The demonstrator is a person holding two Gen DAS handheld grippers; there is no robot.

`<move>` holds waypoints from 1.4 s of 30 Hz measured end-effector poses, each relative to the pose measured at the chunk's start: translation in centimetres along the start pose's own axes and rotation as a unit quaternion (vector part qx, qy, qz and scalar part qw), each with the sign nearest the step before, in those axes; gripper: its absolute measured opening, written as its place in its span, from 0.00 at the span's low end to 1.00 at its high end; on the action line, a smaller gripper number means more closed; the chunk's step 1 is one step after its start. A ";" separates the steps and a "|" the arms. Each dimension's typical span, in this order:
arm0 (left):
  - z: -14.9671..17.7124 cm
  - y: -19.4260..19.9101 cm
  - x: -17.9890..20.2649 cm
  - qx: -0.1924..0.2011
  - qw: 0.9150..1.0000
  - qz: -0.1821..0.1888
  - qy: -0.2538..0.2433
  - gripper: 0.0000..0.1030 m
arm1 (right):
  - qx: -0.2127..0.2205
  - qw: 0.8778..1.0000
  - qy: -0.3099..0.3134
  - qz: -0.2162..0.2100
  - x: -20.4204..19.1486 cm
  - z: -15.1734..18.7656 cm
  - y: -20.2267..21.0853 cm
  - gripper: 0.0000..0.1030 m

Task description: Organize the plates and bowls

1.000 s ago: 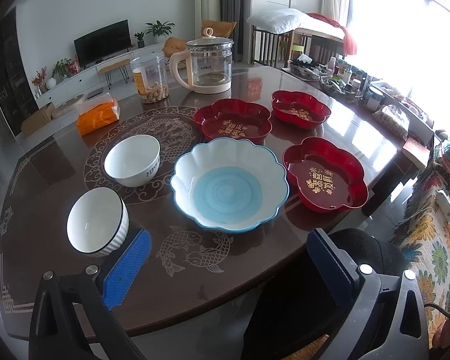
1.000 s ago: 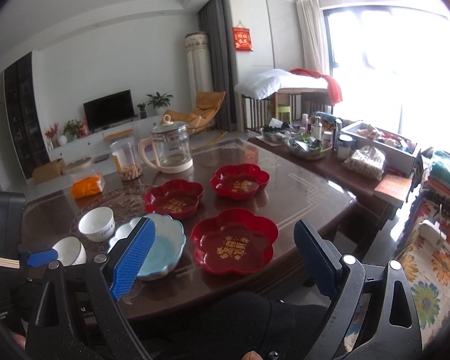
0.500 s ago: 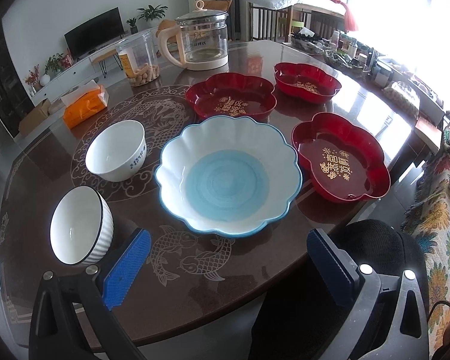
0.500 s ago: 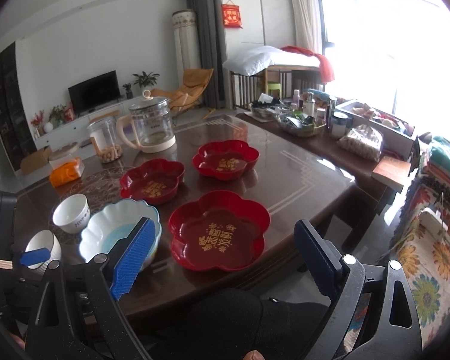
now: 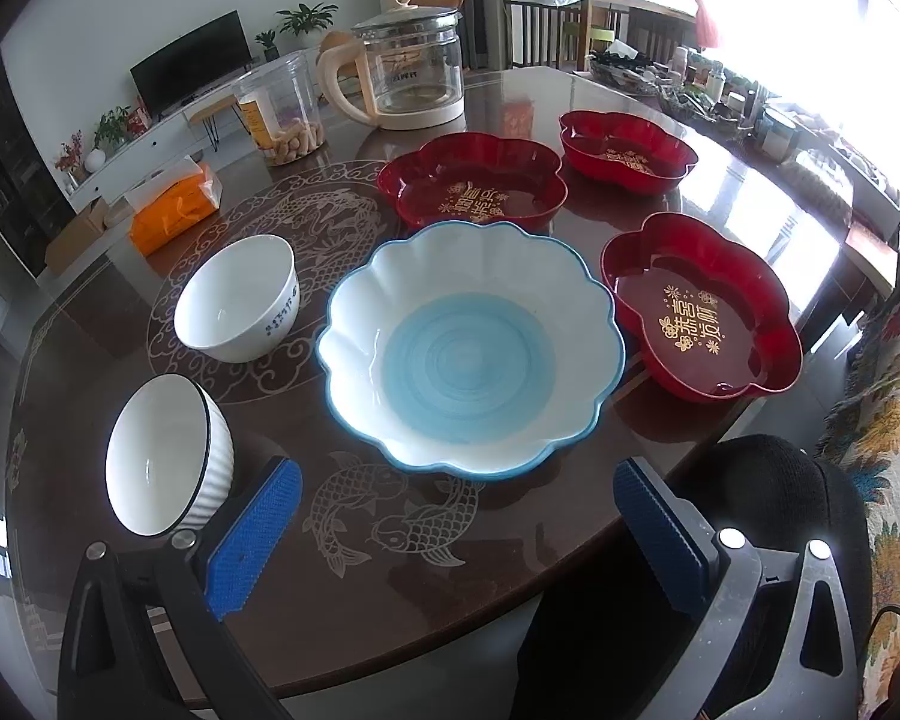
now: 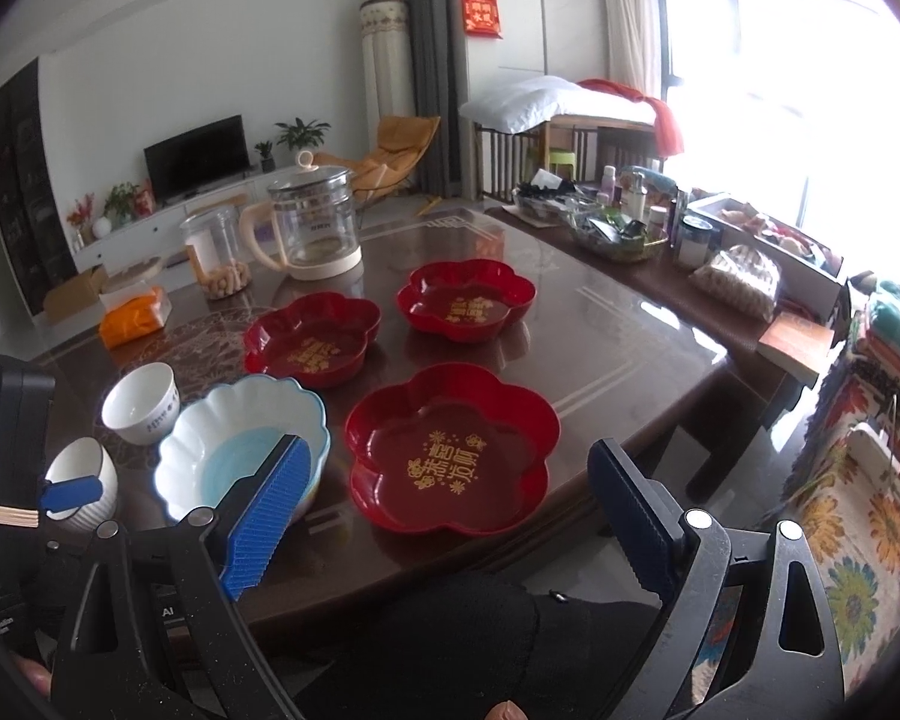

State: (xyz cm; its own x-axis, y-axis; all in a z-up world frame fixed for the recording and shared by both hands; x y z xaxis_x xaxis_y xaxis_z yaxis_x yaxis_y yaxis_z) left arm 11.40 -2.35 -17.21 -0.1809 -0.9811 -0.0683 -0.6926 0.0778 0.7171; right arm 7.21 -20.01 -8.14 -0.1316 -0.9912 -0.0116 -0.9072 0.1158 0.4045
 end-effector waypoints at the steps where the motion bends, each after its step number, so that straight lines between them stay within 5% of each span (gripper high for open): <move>1: 0.0 0.1 0.0 0.001 1.000 0.000 0.000 1.00 | -0.002 1.000 0.001 0.000 -0.1 0.0 0.0 0.93; 35: 0.2 -0.1 0.1 -0.004 1.000 -0.008 -0.002 1.00 | -0.029 1.000 0.005 -0.010 -0.4 1.8 -0.6 0.93; 42: -0.4 -1.3 1.3 -0.011 0.999 0.035 0.016 1.00 | -0.041 0.999 0.007 -0.003 0.7 2.0 -1.8 0.93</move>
State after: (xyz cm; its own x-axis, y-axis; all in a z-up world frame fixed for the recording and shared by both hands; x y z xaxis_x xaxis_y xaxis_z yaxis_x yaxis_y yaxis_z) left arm 12.33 -3.81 -17.93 -0.2067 -0.9784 0.0047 -0.6635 0.1437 0.7343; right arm 7.95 -20.77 -10.71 -0.1197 -0.9928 -0.0013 -0.8717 0.1044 0.4787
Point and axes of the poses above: each gripper's, at about its wrist camera, not at the fingertips, and y roughly against the way its jaws point, x to its right, z to its underside, the point moved 10 cm from there along -y, roughly the way its jaws point, and after that the axes turned 12 degrees about x, right-handed, at the moved point
